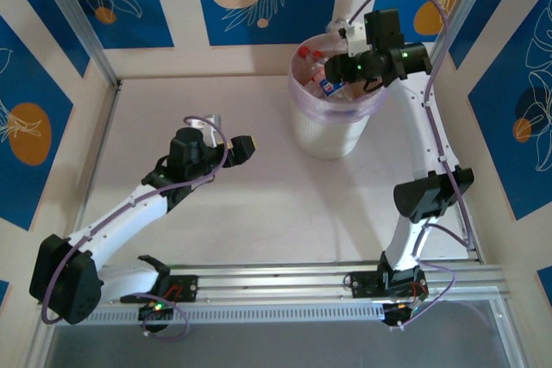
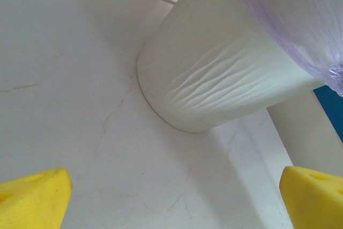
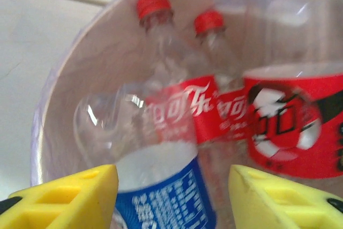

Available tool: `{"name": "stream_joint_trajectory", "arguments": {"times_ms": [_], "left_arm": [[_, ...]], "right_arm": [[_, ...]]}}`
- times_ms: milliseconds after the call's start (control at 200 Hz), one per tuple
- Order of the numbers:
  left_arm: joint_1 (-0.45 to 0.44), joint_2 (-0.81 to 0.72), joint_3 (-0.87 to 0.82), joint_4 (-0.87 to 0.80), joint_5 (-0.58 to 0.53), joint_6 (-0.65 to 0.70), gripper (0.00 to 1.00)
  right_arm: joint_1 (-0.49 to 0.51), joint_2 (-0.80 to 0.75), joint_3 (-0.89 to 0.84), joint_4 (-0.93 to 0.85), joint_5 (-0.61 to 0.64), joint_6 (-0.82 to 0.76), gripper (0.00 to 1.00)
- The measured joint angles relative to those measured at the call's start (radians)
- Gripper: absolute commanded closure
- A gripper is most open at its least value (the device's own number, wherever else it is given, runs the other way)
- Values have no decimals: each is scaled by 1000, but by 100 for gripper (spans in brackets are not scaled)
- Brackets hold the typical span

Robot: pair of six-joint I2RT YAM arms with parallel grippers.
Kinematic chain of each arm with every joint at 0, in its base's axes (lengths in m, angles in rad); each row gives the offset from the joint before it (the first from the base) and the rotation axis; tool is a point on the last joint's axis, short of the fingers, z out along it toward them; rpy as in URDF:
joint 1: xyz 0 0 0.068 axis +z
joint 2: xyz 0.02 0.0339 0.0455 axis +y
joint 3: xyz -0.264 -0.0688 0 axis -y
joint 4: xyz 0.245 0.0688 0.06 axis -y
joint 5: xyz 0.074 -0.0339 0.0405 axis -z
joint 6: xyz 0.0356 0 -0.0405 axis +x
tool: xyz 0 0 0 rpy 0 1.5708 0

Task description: Put the plastic bottles in the bin

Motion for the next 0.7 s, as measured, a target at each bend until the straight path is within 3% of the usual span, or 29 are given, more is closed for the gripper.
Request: {"name": "stream_joint_trajectory", "arguments": {"times_ms": [235,545,695], "left_arm": [[0,6,0,11,0,-7,1],[0,6,0,19,0,-11,1],[1,13,0,23,0,-15,1]], "right_arm": [[-1,-65,-174,122,-64,44,43],[-23,-67,-116,132,-85,72,31],[-87,-105,-71,139,-79,99,28]]}}
